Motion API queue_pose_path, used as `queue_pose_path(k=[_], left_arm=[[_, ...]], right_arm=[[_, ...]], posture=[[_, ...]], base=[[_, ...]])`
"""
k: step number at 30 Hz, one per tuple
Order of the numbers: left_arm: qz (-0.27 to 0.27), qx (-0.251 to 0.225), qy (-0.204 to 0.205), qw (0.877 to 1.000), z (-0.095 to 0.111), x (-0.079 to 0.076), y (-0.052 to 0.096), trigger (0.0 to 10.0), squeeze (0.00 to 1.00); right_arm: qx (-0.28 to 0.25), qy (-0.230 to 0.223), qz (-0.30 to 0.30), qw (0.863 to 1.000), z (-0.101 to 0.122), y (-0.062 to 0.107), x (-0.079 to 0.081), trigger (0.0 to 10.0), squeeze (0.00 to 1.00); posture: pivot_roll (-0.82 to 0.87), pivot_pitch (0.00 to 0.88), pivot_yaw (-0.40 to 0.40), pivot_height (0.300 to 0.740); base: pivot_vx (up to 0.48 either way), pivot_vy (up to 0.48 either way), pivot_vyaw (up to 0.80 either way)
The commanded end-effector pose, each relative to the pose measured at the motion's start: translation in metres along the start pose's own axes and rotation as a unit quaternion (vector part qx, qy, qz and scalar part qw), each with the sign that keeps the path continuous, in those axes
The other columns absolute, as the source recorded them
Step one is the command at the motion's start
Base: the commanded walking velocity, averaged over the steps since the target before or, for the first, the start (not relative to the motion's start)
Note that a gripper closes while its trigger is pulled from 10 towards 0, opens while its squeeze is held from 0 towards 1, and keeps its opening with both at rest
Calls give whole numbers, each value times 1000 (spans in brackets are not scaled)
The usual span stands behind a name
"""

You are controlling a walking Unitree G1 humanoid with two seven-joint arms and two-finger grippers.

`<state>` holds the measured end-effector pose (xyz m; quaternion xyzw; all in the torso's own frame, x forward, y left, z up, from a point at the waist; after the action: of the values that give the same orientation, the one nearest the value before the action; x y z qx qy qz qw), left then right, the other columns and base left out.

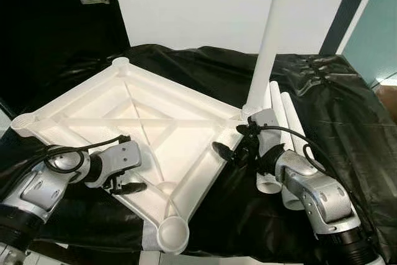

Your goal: Building children table

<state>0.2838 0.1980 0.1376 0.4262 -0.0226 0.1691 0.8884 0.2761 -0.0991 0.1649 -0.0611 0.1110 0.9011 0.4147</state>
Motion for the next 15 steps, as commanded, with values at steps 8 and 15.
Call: queue_pose_path(k=[8,15], left_arm=[[-31,31,-41,998,1,-5,-14,431,0],[-48,37,-46,997,2,-7,-18,0,0]], right_arm=[[11,-3,52,999,-6,15,14,10000,0],[16,-8,40,999,-7,17,12,10000,0]], posture=[[-39,21,38,740],[-40,28,50,740]], base=[[0,0,0],[0,0,0]])
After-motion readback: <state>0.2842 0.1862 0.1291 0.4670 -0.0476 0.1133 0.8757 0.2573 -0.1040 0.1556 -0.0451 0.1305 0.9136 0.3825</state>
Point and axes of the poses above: a point about 5 cm out from each wrist's last joint towards the gripper, its own y axis pointing back from the gripper into the wrist, its own z axis along the axis of the wrist's last joint, x = y × z, the point moved 1 cm from there along -y, pointing out of the wrist towards the gripper, and after that the axes turned 10 degrees about y, right-handed, at the moved point
